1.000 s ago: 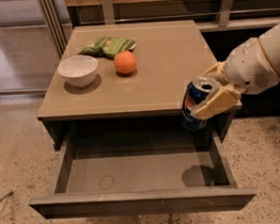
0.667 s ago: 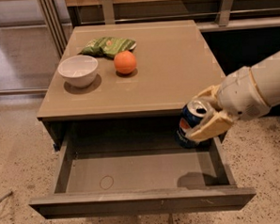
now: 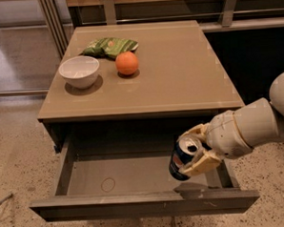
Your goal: Place pepsi can into top drawer
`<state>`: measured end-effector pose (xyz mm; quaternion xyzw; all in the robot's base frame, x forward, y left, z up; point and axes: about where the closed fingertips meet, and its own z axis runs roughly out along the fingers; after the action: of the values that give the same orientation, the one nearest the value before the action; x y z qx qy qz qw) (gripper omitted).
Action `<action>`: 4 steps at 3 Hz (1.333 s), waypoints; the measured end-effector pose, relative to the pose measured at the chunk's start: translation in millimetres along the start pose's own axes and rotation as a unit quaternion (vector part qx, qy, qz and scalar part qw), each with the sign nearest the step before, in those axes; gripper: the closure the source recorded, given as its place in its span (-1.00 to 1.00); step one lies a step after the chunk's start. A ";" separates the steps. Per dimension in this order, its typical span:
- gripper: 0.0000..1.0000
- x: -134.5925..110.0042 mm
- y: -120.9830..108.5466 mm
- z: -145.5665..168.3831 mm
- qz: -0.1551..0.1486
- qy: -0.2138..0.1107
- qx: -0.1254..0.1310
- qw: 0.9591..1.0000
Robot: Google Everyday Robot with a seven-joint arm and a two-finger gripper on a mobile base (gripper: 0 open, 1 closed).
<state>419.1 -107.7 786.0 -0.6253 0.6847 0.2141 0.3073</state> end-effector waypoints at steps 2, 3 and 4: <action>1.00 12.9 -5.4 42.4 -0.045 0.013 -0.001 0.999; 1.00 17.8 -15.5 68.9 -0.059 0.010 -0.004 0.998; 1.00 32.8 -24.7 95.9 -0.054 0.018 -0.009 0.998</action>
Offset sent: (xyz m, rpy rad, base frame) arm 0.0191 0.0236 -0.0543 -0.0495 -0.0933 0.0841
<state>457.2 -69.6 696.7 -0.6680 0.6530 0.1922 0.3008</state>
